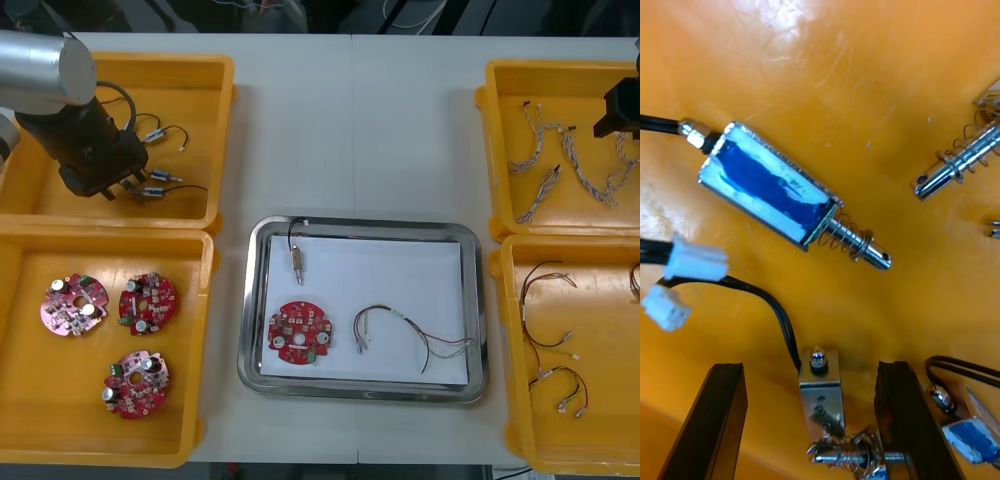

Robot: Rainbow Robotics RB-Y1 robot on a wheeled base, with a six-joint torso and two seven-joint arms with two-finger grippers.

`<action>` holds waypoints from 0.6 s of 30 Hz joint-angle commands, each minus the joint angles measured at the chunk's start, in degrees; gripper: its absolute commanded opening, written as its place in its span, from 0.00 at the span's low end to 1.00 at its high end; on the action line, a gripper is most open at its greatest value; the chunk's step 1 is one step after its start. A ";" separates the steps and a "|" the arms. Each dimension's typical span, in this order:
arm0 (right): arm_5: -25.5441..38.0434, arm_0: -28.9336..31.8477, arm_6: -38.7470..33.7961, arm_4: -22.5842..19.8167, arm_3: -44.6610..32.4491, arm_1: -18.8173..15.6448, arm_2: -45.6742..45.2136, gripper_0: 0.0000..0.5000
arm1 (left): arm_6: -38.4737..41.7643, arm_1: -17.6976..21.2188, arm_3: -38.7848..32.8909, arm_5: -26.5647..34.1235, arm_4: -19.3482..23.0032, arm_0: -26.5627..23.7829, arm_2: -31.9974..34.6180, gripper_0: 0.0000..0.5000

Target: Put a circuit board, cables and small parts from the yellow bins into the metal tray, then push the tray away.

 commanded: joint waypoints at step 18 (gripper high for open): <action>-12.27 5.67 11.76 -0.38 0.07 1.57 -0.06 1.00 | -4.67 -0.72 0.31 -1.99 1.93 -1.70 -1.35 0.00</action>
